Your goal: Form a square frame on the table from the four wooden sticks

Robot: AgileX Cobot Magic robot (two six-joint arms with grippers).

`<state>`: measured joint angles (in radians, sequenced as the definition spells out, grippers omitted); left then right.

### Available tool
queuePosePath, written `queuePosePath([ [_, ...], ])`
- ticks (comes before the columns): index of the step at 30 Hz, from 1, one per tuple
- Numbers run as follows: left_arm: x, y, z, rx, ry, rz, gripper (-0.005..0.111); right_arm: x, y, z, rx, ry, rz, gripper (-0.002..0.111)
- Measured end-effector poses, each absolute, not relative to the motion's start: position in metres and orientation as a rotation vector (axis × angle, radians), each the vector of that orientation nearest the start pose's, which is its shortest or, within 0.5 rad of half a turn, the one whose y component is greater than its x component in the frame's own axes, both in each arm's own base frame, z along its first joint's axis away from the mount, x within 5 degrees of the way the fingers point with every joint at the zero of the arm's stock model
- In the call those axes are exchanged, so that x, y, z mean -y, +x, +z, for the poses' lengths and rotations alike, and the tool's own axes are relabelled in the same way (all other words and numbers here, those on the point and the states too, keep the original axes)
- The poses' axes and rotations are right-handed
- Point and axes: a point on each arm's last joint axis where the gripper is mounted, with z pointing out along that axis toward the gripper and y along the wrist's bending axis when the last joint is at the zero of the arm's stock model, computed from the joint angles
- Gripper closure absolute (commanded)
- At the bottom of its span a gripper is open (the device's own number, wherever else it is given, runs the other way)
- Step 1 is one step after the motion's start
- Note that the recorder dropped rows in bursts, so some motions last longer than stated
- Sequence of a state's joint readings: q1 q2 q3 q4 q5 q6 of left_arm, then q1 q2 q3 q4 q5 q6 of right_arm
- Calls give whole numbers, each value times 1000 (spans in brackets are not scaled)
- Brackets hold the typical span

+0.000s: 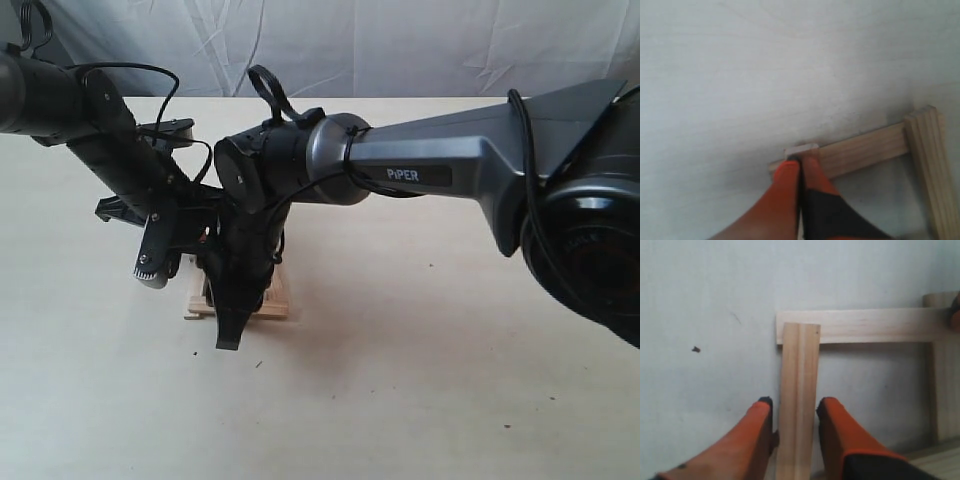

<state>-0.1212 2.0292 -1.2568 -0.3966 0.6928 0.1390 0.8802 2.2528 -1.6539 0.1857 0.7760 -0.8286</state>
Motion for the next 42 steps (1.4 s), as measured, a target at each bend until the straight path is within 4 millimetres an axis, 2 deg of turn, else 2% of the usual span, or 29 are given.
queuePosePath([
  [6, 69, 382, 132, -2921, -33, -412, 107, -364, 287, 130, -2008, -2024, 226, 73],
  [11, 69, 382, 136, -2916, -24, -409, 107, -359, 293, 148, -2044, -1933, 236, 73],
  [15, 67, 382, 154, -2873, 3, -383, 107, -342, 304, 157, -2143, -1871, 249, 73],
  [20, 46, 382, 181, -2808, -74, -380, 107, -322, 316, 173, -2257, -1774, 307, 73],
  [22, 37, 381, 191, -2791, -97, -371, 107, -313, 319, 182, -2305, -1721, 319, 78],
  [26, 20, 373, 217, -2745, -134, -357, 107, -294, 328, 196, -2460, -1537, 344, 108],
  [28, 15, 367, 228, -2722, -135, -346, 107, -280, 336, 202, -2561, -1390, 355, 108],
  [32, 13, 341, 244, -2679, -145, -323, 107, -250, 347, 215, -2731, -1140, 371, 108],
  [36, 11, 299, 261, -2570, -166, -299, 107, -216, 345, 231, -2789, -902, 377, 108],
  [39, 11, 262, 272, -2469, -170, -282, 107, -187, 327, 244, -2755, -730, 340, 108],
  [42, 10, 226, 283, -2356, -166, -265, 107, -156, 295, 258, -2673, -588, 266, 108],
])
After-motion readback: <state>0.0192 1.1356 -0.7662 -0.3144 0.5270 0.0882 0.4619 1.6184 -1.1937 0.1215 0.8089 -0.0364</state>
